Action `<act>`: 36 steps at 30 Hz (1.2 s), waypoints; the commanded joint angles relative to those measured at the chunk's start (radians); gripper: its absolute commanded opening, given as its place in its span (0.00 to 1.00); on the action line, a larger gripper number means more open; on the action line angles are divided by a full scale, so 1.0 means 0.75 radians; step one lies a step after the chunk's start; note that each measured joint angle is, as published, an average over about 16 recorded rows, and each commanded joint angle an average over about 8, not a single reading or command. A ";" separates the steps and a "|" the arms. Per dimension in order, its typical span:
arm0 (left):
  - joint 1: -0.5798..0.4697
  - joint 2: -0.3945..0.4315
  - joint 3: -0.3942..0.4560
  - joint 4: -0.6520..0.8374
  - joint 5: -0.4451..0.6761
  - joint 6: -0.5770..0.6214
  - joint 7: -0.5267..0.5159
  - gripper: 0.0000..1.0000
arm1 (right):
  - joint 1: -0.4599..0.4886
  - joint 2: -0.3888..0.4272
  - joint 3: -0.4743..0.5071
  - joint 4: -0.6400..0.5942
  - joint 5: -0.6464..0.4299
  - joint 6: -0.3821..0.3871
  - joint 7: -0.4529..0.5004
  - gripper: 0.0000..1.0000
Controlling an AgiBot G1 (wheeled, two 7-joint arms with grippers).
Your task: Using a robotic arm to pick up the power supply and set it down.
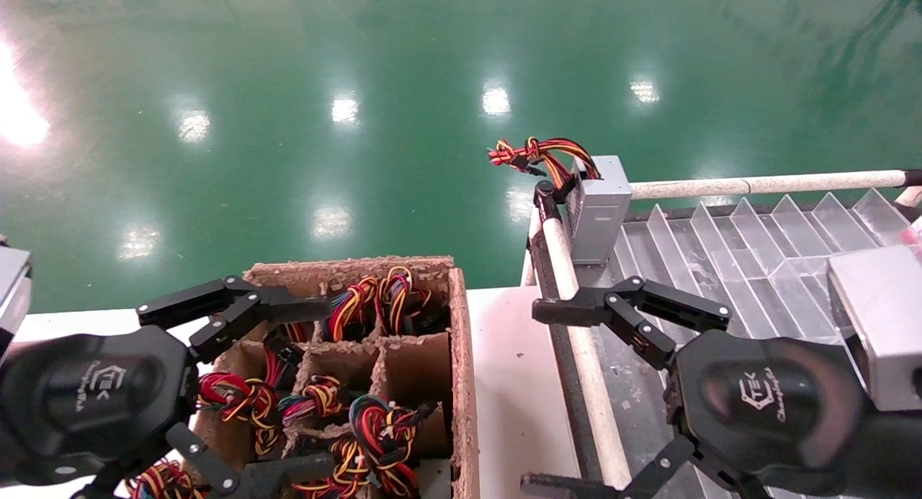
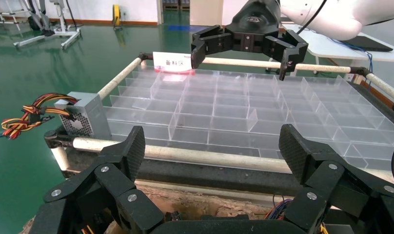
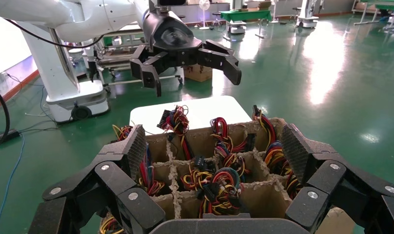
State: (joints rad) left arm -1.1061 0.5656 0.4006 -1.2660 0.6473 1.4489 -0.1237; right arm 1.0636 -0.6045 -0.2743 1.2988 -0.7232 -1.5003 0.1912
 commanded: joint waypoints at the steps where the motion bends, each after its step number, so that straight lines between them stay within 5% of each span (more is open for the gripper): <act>1: 0.000 0.000 0.000 0.000 0.000 0.000 0.000 1.00 | 0.003 -0.002 -0.001 -0.004 -0.002 0.001 -0.001 1.00; 36: 0.000 0.000 0.000 0.000 0.000 0.000 0.000 1.00 | 0.014 -0.009 -0.007 -0.020 -0.010 0.007 -0.005 1.00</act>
State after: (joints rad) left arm -1.1061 0.5656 0.4006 -1.2660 0.6473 1.4489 -0.1237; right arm 1.0742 -0.6111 -0.2797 1.2837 -0.7305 -1.4952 0.1875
